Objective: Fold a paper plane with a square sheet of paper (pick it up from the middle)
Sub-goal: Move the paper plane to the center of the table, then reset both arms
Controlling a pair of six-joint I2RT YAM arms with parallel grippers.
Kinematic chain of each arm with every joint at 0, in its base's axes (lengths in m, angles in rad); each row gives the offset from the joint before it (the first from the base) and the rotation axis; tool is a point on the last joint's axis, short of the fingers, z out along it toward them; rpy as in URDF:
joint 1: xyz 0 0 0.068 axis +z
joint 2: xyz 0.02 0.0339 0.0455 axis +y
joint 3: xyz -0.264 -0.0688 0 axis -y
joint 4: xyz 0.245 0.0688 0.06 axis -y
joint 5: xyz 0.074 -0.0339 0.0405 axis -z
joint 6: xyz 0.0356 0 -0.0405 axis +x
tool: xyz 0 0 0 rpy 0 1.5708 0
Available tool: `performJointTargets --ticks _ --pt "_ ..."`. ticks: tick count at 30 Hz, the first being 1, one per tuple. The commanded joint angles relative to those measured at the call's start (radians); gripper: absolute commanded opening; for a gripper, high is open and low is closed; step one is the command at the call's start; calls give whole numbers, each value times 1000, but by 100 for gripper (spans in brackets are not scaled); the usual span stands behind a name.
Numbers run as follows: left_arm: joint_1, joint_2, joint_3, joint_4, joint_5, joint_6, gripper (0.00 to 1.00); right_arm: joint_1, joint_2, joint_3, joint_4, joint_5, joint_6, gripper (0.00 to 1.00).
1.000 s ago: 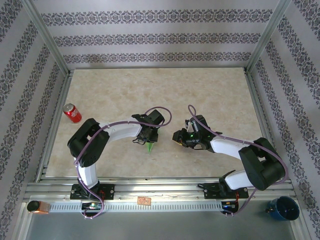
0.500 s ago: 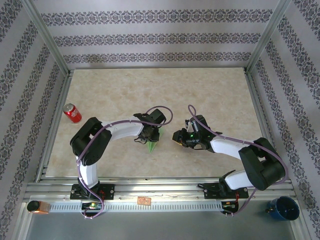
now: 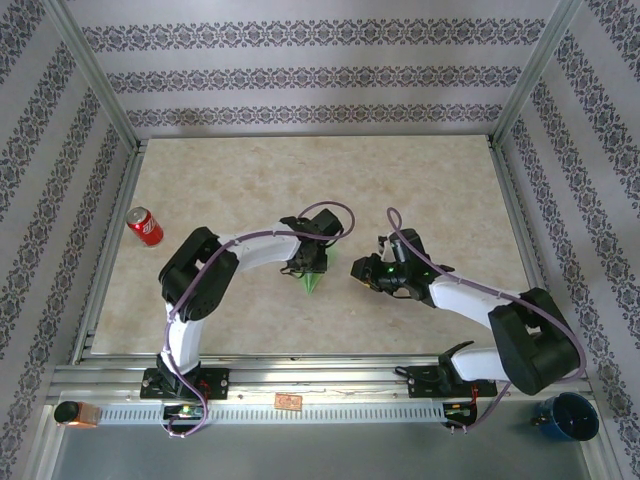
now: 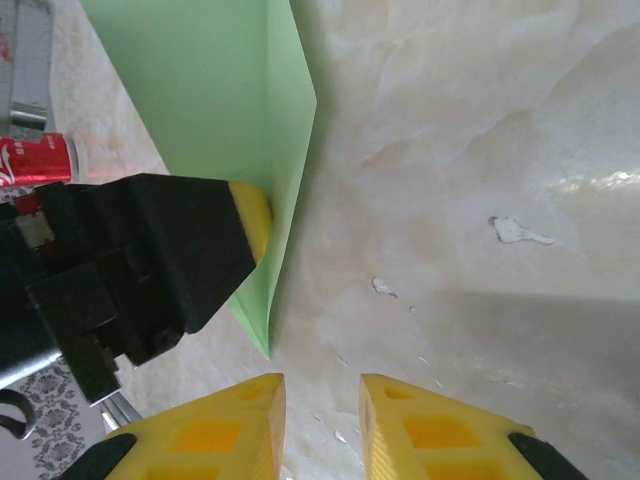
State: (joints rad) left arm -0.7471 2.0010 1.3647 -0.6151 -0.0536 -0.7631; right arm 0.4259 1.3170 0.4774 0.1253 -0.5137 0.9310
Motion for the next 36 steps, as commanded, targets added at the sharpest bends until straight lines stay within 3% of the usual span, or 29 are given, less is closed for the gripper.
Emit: performJointTargets --ticks 1,19,25,28,31,36 --pt "-8 49 21 -76 -11 -38 42 -22 -38 -24 -33 -18 -32 28" --pt "-6 -107 54 -123 -57 -41 46 -77 -154 -39 -73 -26 -26 28" --pt "-8 -232 14 -76 -76 -5 46 -116 -204 -1 -173 8 -105 31" --pt "-5 -360 -71 -10 -163 42 52 -136 -249 76 -324 127 -221 37" --pt "21 -500 -197 69 -269 112 65 -136 -274 174 -456 373 -371 47" --pt "149 -704 -465 265 -344 316 93 -138 -255 185 -360 764 -597 83"
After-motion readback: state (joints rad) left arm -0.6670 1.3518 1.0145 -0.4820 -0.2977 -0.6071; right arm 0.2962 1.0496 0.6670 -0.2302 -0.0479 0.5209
